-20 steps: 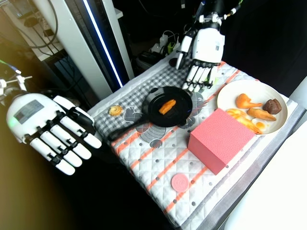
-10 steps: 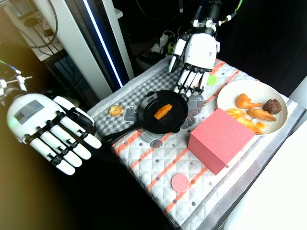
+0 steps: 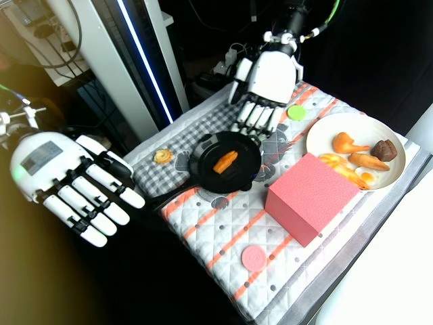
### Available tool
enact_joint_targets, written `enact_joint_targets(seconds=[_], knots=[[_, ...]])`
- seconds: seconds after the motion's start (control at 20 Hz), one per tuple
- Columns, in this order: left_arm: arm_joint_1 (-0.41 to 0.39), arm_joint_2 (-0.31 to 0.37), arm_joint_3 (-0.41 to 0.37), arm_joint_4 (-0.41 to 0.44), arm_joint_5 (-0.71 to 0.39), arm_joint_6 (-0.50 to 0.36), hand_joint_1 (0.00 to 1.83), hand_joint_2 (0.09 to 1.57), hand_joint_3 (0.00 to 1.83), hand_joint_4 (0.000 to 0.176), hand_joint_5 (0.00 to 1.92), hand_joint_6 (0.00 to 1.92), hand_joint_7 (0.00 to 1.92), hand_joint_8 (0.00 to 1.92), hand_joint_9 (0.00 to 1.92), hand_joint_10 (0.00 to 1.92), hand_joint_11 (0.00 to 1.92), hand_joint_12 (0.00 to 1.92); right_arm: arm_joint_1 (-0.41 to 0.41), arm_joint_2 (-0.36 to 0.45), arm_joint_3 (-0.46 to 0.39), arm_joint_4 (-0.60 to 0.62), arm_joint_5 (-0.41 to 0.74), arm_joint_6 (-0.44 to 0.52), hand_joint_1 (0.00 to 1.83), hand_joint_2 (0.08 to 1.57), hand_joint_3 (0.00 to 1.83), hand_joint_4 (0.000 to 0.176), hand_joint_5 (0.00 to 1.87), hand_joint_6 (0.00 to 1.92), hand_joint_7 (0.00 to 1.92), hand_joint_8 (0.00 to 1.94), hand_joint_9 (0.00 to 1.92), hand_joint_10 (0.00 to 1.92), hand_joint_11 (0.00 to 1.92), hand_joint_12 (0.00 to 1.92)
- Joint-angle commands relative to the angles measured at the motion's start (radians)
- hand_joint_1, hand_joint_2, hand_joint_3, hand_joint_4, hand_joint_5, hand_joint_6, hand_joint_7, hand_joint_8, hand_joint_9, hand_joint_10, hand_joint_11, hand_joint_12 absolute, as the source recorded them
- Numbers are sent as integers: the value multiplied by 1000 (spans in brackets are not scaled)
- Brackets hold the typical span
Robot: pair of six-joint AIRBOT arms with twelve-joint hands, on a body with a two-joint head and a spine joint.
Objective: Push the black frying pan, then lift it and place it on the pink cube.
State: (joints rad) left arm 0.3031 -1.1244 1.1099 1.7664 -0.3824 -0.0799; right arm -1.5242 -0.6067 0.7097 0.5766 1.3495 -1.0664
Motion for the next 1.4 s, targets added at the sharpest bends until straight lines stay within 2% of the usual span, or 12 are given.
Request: enact_joint_targets(seconds=[0.0,0.2,0.45,0.55,0.6,0.65,0.7,0.75,1.05,1.15,1.25,1.35], knots=[[-15,-2,4,-47,-18,3,360,1356,4,0,595,11,481,17,516,30,0,1124,3,2,7,9,124,5,431,1225,0,57,0,0,0,0,0,0,0,410],[-24,-9,4,-91,-26,49,309,1359,1,0,607,17,559,39,529,52,0,1272,3,2,7,9,124,6,439,1226,0,60,0,0,0,0,0,0,0,148],[-28,-47,25,-108,-30,71,382,1336,0,0,502,503,642,88,206,1085,0,1574,3,2,7,8,124,6,412,1219,0,69,0,0,0,0,0,0,0,347],[-28,-61,31,-122,-31,88,442,1321,1,0,449,579,538,339,164,1193,0,1561,3,2,7,8,124,7,453,1215,0,64,0,0,0,0,0,0,0,256],[-28,-69,36,-132,-31,97,439,1328,2,0,401,752,433,659,176,1235,0,1636,3,2,7,8,124,7,460,1216,0,69,0,0,0,0,0,0,0,299],[-28,-77,41,-142,-32,103,416,1331,1,0,363,843,358,836,182,1230,0,1648,3,2,7,8,124,7,468,1217,0,66,0,0,0,0,0,0,0,414],[-28,-90,48,-150,-36,108,493,1298,0,0,353,1027,361,934,262,1183,0,1634,3,2,7,8,124,7,464,1224,2,80,0,0,0,0,0,0,0,451],[-28,-92,49,-151,-37,109,493,1298,0,0,353,1027,361,934,262,1183,0,1634,3,2,7,8,124,7,464,1224,2,80,0,0,0,0,0,0,0,451],[-27,-115,58,-173,-47,128,437,1293,1,0,267,758,323,670,188,1069,0,1549,3,2,8,8,124,9,434,1222,0,70,0,0,0,0,0,0,0,183],[-27,-124,61,-187,-51,139,453,1294,0,0,354,607,319,726,150,1209,0,1709,3,3,9,8,124,9,442,1221,0,76,0,0,0,0,0,0,0,163],[-26,-129,63,-207,-56,155,463,1287,0,0,408,389,405,397,206,951,0,1489,3,3,9,8,124,10,445,1222,0,83,0,0,0,0,0,0,0,166],[-26,-131,64,-212,-59,159,413,1318,2,6,418,156,417,69,249,474,0,1116,3,3,9,8,124,10,398,1224,0,92,0,0,0,0,0,0,0,112]])
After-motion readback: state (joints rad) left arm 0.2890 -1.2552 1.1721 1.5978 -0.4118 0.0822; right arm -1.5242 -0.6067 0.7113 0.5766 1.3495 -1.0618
